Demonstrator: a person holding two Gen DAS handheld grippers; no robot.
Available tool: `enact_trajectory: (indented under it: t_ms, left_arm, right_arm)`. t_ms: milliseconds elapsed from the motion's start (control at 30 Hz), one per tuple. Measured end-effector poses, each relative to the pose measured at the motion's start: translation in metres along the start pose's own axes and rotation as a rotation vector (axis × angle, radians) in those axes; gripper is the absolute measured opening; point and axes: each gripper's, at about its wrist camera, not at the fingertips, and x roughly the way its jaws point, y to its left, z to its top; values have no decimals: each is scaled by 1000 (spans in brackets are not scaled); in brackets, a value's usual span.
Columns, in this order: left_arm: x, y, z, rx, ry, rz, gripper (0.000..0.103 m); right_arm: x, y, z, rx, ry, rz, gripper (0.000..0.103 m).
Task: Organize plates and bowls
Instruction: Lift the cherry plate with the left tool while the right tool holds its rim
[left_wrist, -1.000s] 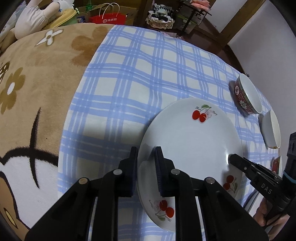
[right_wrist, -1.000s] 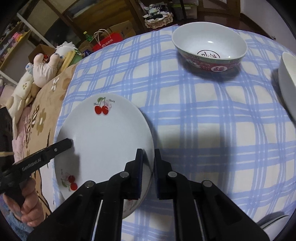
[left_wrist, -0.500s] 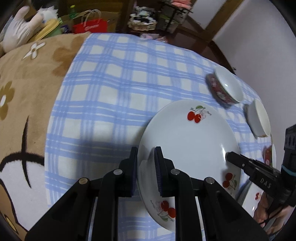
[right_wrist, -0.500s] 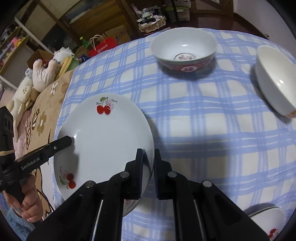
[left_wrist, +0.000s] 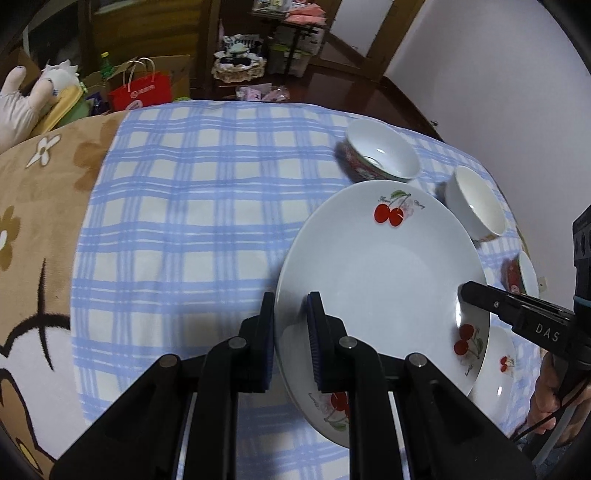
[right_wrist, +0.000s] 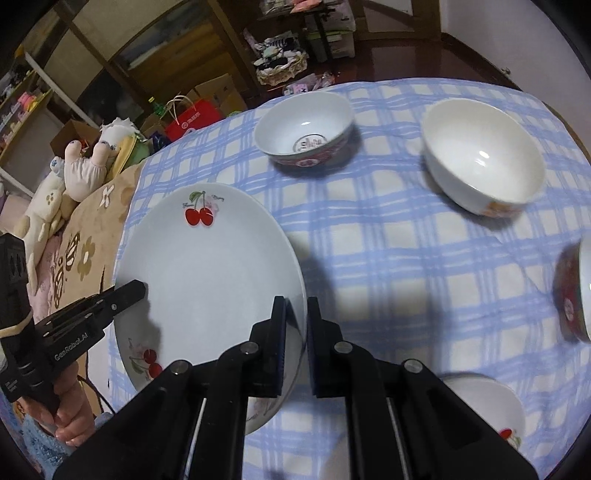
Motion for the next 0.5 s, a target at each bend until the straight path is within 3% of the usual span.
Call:
enact_trajectory:
  t_ms: [500]
  left_arm:
    - [-18,-78,-17,99,8,-38,16]
  right_arm:
    - [-64,-56,-36,86,-16,-18,10]
